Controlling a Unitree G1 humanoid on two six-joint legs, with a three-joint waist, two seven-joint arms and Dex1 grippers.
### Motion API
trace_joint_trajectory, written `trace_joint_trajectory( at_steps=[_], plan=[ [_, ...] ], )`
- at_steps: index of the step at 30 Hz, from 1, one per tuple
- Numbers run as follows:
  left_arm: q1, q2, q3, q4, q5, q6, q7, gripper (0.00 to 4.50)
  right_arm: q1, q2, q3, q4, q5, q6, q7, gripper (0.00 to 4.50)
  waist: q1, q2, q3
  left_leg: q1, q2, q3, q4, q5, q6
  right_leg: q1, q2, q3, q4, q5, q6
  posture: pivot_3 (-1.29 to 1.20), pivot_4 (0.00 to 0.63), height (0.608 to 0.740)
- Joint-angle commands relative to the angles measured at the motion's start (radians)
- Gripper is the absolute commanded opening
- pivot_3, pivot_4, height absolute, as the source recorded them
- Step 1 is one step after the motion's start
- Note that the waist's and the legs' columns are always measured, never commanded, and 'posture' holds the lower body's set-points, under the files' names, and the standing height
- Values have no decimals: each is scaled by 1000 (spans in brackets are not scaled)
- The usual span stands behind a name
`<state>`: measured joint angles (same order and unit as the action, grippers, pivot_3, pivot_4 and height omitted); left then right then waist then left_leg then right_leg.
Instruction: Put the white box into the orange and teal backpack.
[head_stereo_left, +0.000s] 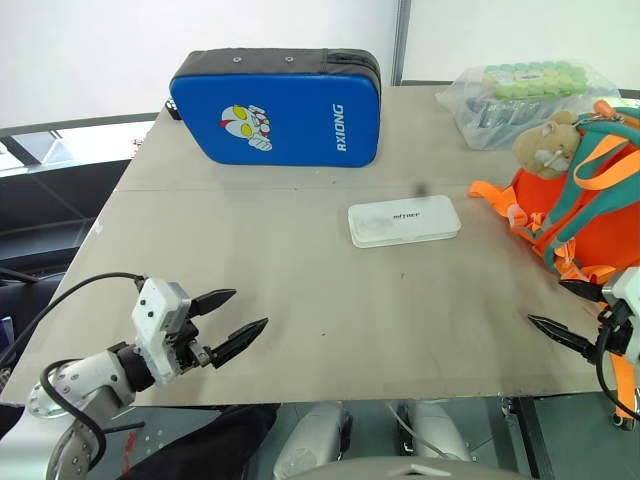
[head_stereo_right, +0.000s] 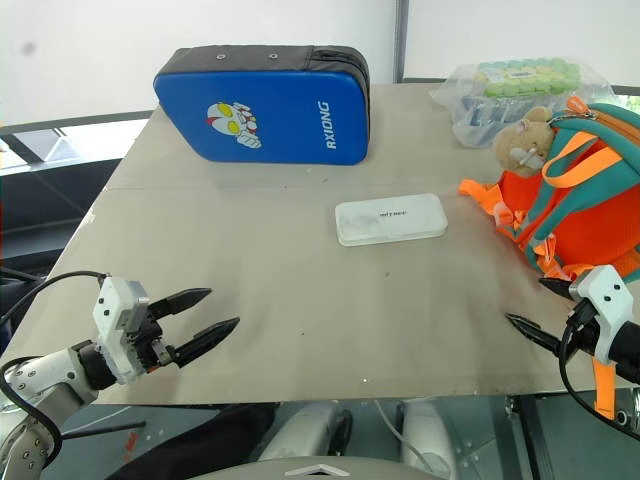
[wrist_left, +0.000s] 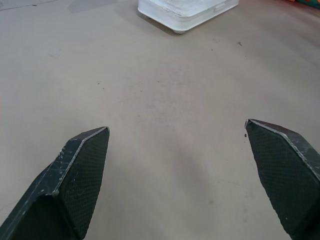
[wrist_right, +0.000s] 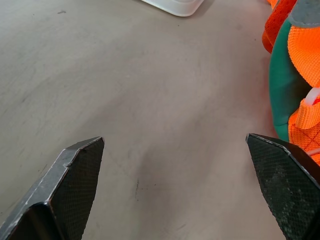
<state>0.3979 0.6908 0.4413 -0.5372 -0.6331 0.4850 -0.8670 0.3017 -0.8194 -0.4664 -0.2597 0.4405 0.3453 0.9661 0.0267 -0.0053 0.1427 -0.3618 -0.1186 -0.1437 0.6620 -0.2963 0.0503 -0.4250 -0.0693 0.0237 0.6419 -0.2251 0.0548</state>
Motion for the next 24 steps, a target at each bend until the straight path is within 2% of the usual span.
trace_joint_trajectory(
  at_steps=[1,3,6,7,8,9,12,13,14,15,16,17,21,24],
  plan=[
    [-45,-6,7,-11,-16,5,37,4459,-68,18,41,-99,24,57,-72,4500,-1,0,0,0,0,0,0,0,0,0,0,0,0,0,0,0,150,739],
    [-121,-24,-23,5,-33,43,96,4459,-164,55,112,-204,60,150,-169,4500,-6,0,0,1,0,0,0,0,0,0,0,0,0,0,0,0,150,739],
    [-196,-44,-42,1,-76,113,153,4459,-265,94,189,-247,74,244,-235,4500,-10,0,0,1,1,-1,1,-1,-6,1,0,-3,1,1,-1,0,150,739],
    [-216,-51,-47,-4,-93,128,167,4500,-300,112,209,-241,69,273,-272,4106,-10,0,0,2,1,-1,1,-1,-7,1,0,-4,1,1,-1,0,150,739],
    [-232,-58,-51,-10,-110,138,180,4500,-331,130,223,-230,64,299,-310,3977,-10,0,0,1,1,-1,1,-1,-6,1,0,-4,0,1,-1,0,150,739],
    [-247,-63,-57,-13,-116,148,196,4500,-356,143,238,-221,58,319,-337,3652,-9,-1,0,1,1,-1,1,-1,-5,1,0,-4,0,1,-1,0,150,739],
    [-333,-87,-104,12,-100,214,298,4500,-454,183,308,-176,0,338,-411,2271,-6,-1,0,0,0,-2,2,1,-1,1,-1,-5,0,1,-1,0,150,739],
    [-364,-106,-118,21,-98,229,336,3921,-490,196,327,-154,-21,341,-437,1809,-7,-1,0,0,0,-2,2,1,-1,1,-1,-5,0,1,-1,0,150,739],
    [-393,-129,-127,29,-95,242,375,3665,-522,207,341,-131,-44,342,-463,1417,-9,-1,0,0,0,-2,2,1,-1,0,-1,-5,0,1,-1,0,150,739],
    [-429,-162,-140,43,-81,265,439,3214,-557,216,358,-104,-67,343,-484,917,-10,-1,0,0,0,-2,2,1,-1,0,-1,-5,0,1,-1,0,150,739],
    [-459,-189,-155,52,-67,287,492,2594,-587,222,373,-80,-91,342,-500,327,-10,-1,0,0,0,-2,2,1,-1,0,0,-5,0,1,-1,0,150,739],
    [-497,-221,-194,66,-31,292,539,2234,-634,240,391,-30,-125,339,-536,37,-11,-1,0,0,0,-2,3,1,-1,0,0,-5,1,1,-1,0,150,739],
    [-610,-332,-314,138,84,313,689,88,-762,278,457,137,-241,309,-614,0,-12,-1,0,0,0,-2,3,1,-1,-1,0,-4,1,1,-1,0,150,739],
    [-695,-404,-391,244,195,288,775,14,-849,299,517,291,-329,243,-641,0,-12,-2,0,-1,-1,-1,3,1,-1,-1,0,-4,1,1,-1,0,150,739]
  ],
)
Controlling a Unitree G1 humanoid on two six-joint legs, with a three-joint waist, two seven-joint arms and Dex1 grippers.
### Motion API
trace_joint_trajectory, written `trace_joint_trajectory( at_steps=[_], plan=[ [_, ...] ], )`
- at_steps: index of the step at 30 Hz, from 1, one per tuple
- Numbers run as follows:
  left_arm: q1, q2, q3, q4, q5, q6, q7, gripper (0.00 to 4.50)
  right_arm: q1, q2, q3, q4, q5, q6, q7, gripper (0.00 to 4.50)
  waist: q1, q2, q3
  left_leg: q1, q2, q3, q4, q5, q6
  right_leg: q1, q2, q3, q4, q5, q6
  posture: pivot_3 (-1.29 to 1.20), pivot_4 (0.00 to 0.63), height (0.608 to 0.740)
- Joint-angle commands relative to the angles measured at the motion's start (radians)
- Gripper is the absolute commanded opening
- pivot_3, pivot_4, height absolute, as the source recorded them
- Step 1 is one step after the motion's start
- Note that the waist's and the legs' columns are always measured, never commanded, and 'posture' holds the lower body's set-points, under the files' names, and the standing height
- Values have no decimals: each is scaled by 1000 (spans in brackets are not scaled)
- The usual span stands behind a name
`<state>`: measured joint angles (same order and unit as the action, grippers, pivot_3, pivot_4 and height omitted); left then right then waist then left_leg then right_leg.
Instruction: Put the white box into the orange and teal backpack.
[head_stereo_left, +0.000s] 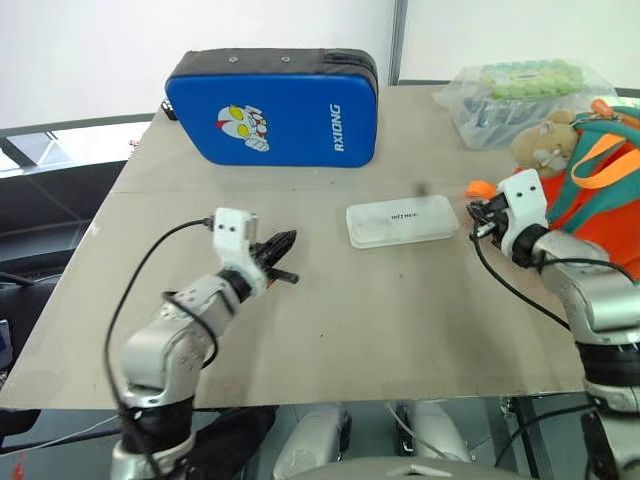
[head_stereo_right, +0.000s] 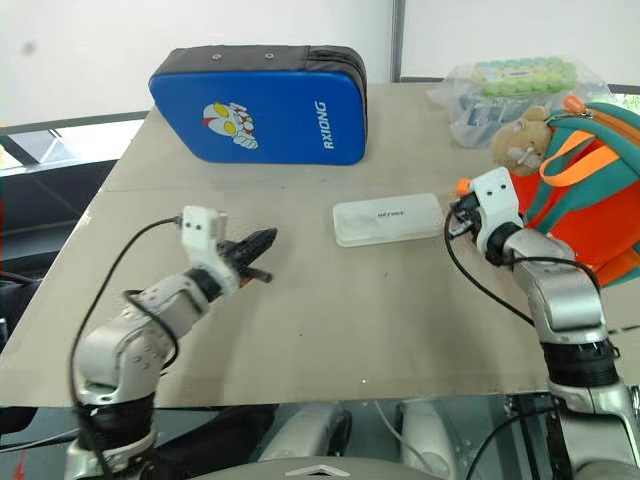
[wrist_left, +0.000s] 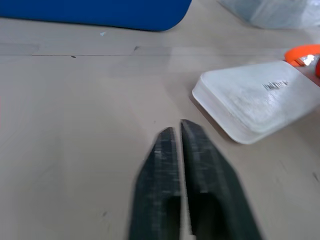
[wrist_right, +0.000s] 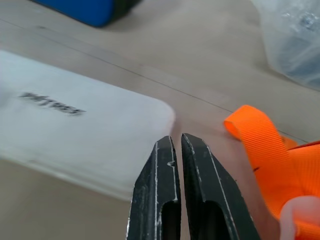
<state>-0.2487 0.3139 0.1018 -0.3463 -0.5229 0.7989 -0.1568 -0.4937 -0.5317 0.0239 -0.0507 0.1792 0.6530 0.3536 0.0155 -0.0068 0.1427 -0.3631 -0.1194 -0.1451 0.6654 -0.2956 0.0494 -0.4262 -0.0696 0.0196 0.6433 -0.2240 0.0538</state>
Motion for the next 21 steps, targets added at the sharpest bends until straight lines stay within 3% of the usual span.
trace_joint_trajectory(
  at_steps=[1,6,9,15,21],
  plan=[
    [-66,-40,-61,79,108,-37,74,14,-72,19,34,119,-81,-80,-30,0,-2,0,0,0,0,0,0,0,0,0,0,0,0,0,0,0,150,739],
    [-208,-113,-133,344,225,-150,71,14,-208,68,118,427,-183,-214,-12,0,-7,0,0,-1,0,2,0,0,0,-3,1,1,1,0,0,0,150,739],
    [-254,-123,-181,443,277,-198,20,14,-236,86,149,507,-176,-261,102,0,-13,0,0,-1,0,2,1,0,0,-3,1,1,1,0,0,0,150,739],
    [-151,-75,-235,293,274,-150,-106,14,-138,53,170,287,-75,-217,372,0,-35,0,-1,-2,0,1,1,0,0,-3,0,2,1,0,0,0,150,739],
    [64,-1,-198,-28,225,11,-124,14,29,7,165,-62,2,-13,423,0,-34,1,-1,-1,1,1,-1,0,0,-5,1,4,2,0,0,0,150,739]
  ],
)
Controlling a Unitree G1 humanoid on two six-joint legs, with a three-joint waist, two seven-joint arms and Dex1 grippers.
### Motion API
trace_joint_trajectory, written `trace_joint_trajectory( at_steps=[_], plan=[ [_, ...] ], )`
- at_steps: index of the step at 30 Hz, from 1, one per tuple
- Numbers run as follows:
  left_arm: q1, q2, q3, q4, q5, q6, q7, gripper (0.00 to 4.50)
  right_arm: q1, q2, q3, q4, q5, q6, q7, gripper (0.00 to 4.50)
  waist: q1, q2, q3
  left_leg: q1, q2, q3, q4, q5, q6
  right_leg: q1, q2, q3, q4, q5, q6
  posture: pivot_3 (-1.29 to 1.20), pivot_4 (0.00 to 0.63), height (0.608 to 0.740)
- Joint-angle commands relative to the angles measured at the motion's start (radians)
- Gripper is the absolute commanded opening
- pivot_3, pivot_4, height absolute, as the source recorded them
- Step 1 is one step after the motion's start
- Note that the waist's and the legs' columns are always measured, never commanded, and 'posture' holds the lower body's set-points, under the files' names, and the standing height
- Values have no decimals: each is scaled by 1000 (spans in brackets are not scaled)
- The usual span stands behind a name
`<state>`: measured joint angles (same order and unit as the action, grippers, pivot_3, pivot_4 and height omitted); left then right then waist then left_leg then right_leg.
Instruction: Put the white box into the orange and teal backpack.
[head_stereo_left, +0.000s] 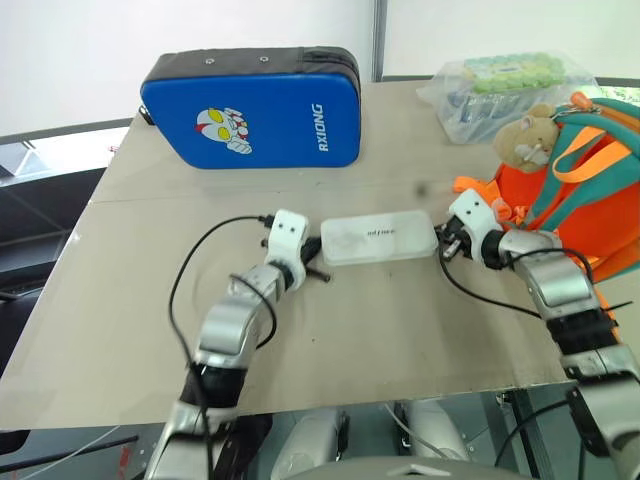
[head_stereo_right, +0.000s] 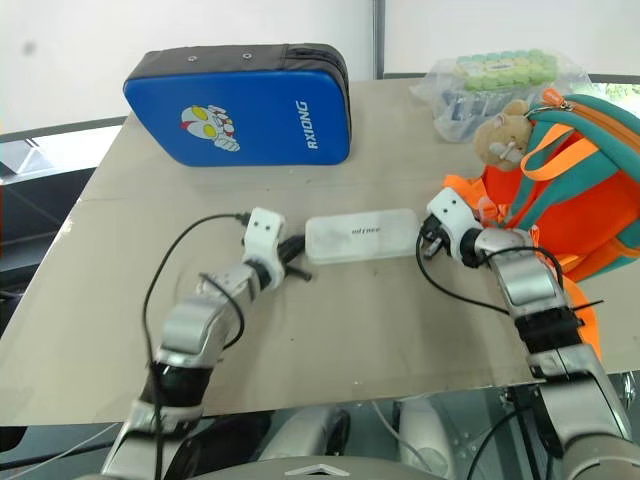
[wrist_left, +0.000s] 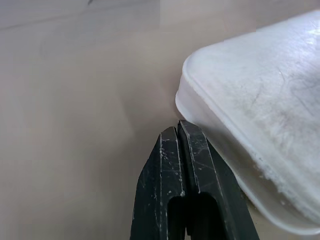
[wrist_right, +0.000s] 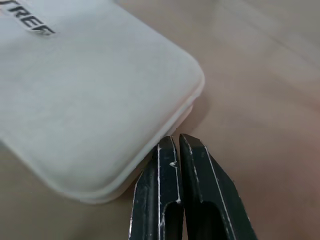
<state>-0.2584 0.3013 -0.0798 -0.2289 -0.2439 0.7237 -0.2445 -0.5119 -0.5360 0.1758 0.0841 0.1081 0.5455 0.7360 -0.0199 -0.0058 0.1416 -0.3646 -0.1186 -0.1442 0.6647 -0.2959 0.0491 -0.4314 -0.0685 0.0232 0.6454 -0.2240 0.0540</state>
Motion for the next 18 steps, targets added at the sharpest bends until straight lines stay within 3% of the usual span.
trace_joint_trajectory(
  at_steps=[1,6,9,10,14,17,18],
  plan=[
    [106,25,-5,-192,-63,112,-40,14,80,6,11,-254,82,133,32,0,4,0,0,0,0,0,0,0,0,0,0,0,1,0,0,0,150,739],
    [204,86,44,-293,-81,166,-66,14,196,4,5,-371,59,216,-31,0,14,0,0,3,0,0,1,0,-1,3,0,0,3,0,0,0,150,739],
    [235,126,133,-274,-121,164,-119,751,201,-7,0,-348,32,200,-49,0,14,0,-1,4,0,0,2,0,-1,3,0,0,3,0,0,0,150,739],
    [242,147,183,-261,-142,163,-143,1364,197,-12,-7,-337,32,195,-48,0,14,0,-1,4,0,0,2,0,-1,3,0,0,3,0,0,0,150,739],
    [247,250,395,-203,-331,268,-297,3059,188,-36,-19,-308,30,171,-32,0,10,0,-1,4,0,0,1,-1,-1,3,1,-1,4,0,0,0,150,739],
    [208,384,532,-129,-569,465,-471,4302,179,-56,-27,-292,46,144,1,0,11,0,0,3,0,-2,2,-1,-1,2,1,-2,4,0,0,0,150,739],
    [198,425,540,-112,-609,502,-509,4302,175,-61,-27,-287,52,134,14,0,14,0,0,3,0,-1,2,-1,-1,2,1,-2,3,0,0,0,150,739]
  ],
)
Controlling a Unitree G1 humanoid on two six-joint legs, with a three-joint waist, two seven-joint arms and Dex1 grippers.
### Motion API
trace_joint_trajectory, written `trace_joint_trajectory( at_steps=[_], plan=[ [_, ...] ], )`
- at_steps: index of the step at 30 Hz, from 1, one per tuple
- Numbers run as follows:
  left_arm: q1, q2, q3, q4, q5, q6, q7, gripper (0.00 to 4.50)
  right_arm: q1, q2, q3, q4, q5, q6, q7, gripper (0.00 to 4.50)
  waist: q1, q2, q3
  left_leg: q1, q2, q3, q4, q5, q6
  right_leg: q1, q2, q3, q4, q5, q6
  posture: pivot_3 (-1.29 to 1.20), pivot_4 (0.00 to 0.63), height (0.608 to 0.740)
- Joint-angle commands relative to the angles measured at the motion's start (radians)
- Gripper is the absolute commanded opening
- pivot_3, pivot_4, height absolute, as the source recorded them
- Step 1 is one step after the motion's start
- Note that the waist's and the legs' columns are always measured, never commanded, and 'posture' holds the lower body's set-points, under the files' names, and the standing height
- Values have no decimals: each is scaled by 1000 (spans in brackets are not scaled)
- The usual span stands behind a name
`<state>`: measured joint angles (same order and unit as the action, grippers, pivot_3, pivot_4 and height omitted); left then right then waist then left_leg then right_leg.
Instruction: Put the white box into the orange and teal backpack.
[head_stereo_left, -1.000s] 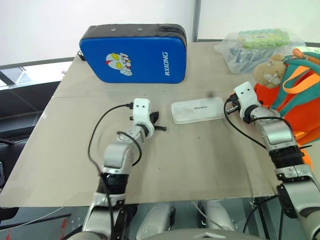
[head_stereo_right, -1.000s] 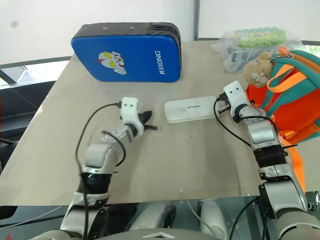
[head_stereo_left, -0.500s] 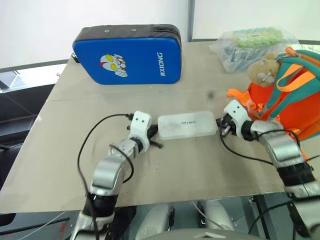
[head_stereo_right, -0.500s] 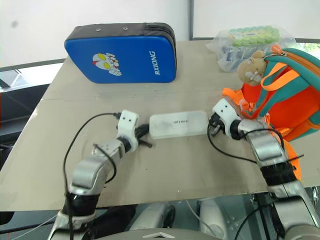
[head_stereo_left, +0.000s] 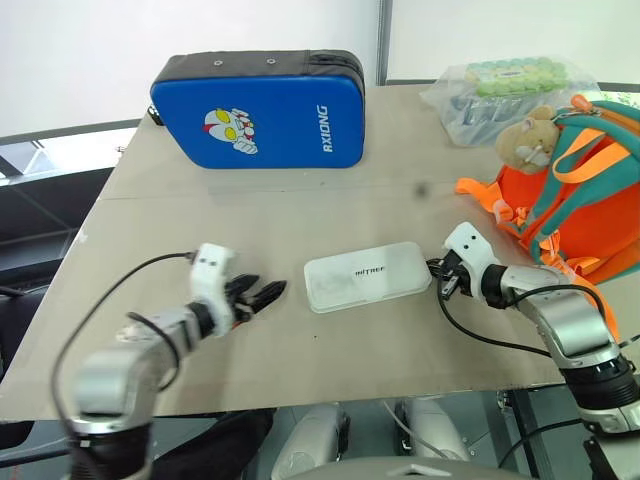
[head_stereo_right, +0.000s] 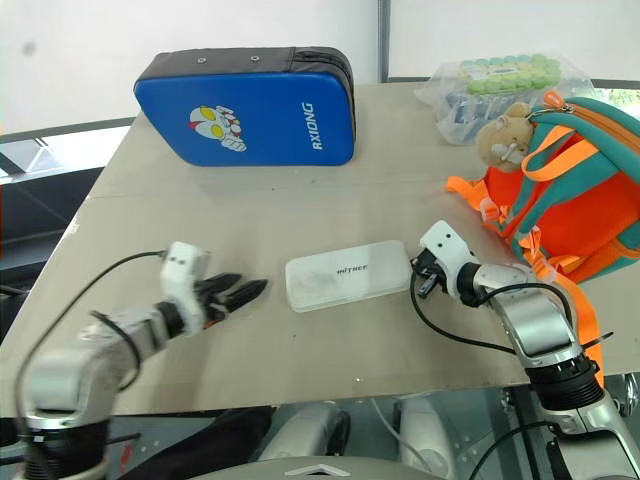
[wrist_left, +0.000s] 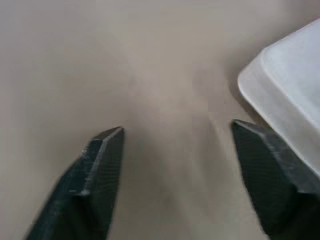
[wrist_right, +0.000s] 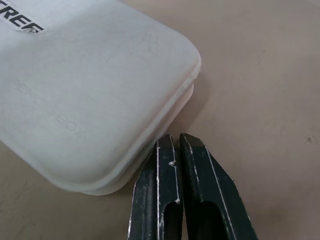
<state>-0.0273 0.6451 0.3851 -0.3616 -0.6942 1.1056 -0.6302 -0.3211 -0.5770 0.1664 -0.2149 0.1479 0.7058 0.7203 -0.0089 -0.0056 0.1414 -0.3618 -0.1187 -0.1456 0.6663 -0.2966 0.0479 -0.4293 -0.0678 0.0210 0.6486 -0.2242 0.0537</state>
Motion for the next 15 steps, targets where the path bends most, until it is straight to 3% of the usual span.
trace_joint_trajectory(
  at_steps=[1,4,15],
  plan=[
    [-45,110,67,35,-180,144,-146,4302,-21,-21,-17,15,19,-29,38,0,5,0,0,0,0,-1,0,0,0,0,0,-1,-1,0,0,0,150,739],
    [-127,113,36,100,-256,244,-150,4302,-38,-27,1,27,21,-52,65,0,7,0,0,0,-1,0,0,0,0,1,-1,-1,-2,0,0,0,150,739],
    [-230,-90,-64,260,-256,352,-10,4302,-100,-4,83,91,-21,-121,98,0,-5,0,0,0,0,-1,-1,-1,-1,-2,1,1,-1,0,0,0,150,739]
  ],
)
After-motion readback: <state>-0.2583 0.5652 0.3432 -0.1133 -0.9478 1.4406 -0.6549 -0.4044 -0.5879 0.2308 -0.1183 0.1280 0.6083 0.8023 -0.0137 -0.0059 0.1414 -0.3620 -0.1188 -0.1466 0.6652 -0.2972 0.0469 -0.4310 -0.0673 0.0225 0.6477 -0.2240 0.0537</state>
